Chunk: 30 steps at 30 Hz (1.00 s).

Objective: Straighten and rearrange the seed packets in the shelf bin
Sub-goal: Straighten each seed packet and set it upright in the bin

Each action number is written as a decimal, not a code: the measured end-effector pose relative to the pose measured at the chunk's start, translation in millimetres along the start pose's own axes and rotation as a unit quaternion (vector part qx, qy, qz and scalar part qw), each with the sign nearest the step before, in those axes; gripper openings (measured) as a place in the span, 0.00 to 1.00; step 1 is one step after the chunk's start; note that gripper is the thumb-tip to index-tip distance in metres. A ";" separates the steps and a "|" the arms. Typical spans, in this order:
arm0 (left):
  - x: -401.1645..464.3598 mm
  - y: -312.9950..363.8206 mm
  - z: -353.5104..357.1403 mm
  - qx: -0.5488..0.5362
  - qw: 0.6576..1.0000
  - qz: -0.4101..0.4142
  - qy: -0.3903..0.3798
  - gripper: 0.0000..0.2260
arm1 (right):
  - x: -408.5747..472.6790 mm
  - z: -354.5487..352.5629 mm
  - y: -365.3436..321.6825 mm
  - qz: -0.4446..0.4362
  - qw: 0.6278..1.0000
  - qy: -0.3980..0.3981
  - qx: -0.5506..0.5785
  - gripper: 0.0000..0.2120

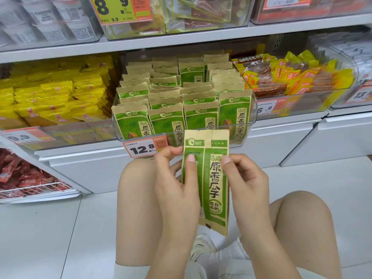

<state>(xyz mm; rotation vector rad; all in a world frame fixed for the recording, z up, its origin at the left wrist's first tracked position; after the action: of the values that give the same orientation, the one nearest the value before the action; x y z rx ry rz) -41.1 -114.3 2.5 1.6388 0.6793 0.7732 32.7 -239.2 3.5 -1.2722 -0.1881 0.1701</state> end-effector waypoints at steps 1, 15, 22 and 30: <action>-1.2 0.4 1.3 0.018 1.000 0.007 -0.005 0.06 | -1.5 1.6 -1.3 -0.011 1.000 -0.004 -0.011 0.09; -1.8 0.0 1.2 0.111 0.993 0.038 -0.013 0.10 | -8.2 11.1 -9.2 -0.056 0.992 -0.045 -0.104 0.09; 0.1 -2.7 0.8 0.087 0.996 0.017 -0.022 0.09 | -7.0 13.5 -7.2 -0.044 0.992 -0.063 -0.102 0.09; 5.0 -17.3 4.8 -0.074 0.988 -0.122 -0.058 0.08 | -3.6 19.2 0.6 0.034 0.994 -0.106 -0.006 0.08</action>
<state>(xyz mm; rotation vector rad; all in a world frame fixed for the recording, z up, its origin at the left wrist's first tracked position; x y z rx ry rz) -34.7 -110.1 -14.5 1.4218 0.7070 0.5333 24.8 -222.0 8.1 -1.2726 -0.3292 0.3646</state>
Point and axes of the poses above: each hand's wrist, its own x-axis towards the middle knuckle, its own z-axis out of the palm, y = z × x, the point moved 7 cm from there along x, towards the middle knuckle, and after that the axes turned 8 degrees about x, right-handed, at the moved point
